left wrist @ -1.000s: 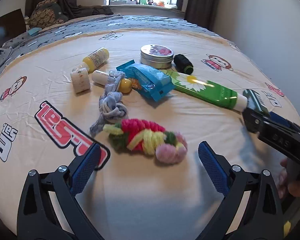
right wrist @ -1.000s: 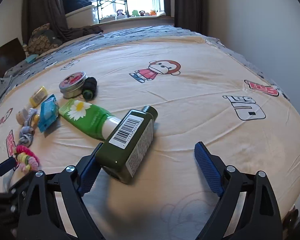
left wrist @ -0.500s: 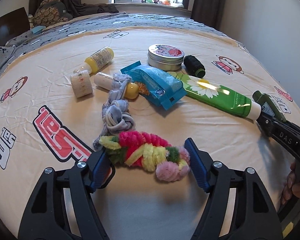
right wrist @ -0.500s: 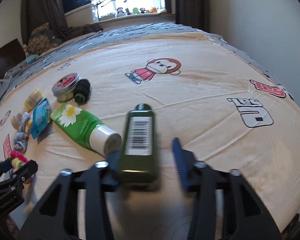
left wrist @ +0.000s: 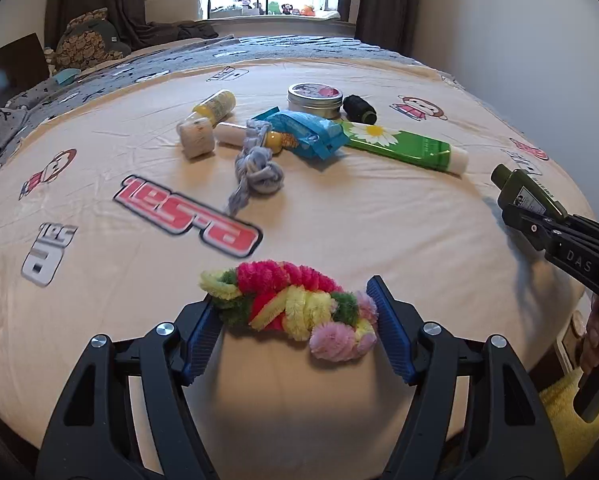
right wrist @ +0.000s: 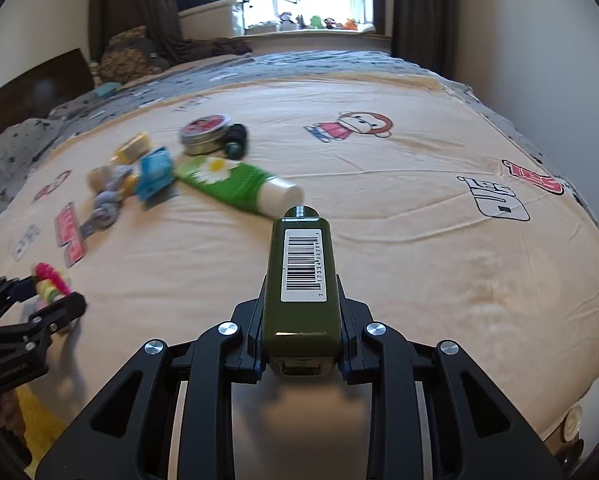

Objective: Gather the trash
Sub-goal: 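Lower both held items into the bin below the bed and release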

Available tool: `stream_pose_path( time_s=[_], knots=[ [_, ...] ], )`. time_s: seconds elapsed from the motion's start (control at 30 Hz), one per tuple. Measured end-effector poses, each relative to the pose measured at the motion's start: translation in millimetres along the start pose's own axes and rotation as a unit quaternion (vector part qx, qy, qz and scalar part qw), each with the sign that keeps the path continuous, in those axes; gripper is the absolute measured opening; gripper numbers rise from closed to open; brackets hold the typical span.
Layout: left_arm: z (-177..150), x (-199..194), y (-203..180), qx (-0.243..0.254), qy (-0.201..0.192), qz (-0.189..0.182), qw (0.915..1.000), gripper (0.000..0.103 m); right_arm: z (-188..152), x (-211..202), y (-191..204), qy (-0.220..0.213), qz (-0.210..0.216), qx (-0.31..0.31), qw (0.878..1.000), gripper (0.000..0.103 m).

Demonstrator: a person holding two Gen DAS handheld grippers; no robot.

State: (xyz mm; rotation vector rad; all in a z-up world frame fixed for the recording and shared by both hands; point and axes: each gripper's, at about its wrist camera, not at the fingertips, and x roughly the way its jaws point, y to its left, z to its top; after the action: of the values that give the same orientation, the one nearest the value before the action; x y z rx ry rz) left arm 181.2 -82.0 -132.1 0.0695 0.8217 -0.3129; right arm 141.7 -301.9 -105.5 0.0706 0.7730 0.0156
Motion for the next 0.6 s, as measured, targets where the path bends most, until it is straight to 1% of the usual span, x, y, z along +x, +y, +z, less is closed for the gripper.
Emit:
stream_pose_path(
  time_s=[0.17, 0.33, 0.43, 0.6],
  knots=[
    [-26, -42, 3, -0.001, -0.024, -0.003, 0.9997, 0.067, -26, -50, 25, -0.021, 0.04, -0.022, 0.999, 0.027],
    [-63, -82, -2, 0.008, -0.042, -0.014, 0.999, 0.067, -58, -85, 39, -0.012, 0.079, -0.036, 0.996, 0.027],
    [-85, -95, -6, 0.018, -0.038, -0.02, 0.9989, 0.067, -77, -100, 44, -0.002, 0.096, -0.044, 0.994, 0.027],
    [-117, -102, -11, 0.025, -0.016, -0.031, 0.9991, 0.067, -105, -106, 52, 0.025, 0.094, -0.056, 0.994, 0.027]
  ],
)
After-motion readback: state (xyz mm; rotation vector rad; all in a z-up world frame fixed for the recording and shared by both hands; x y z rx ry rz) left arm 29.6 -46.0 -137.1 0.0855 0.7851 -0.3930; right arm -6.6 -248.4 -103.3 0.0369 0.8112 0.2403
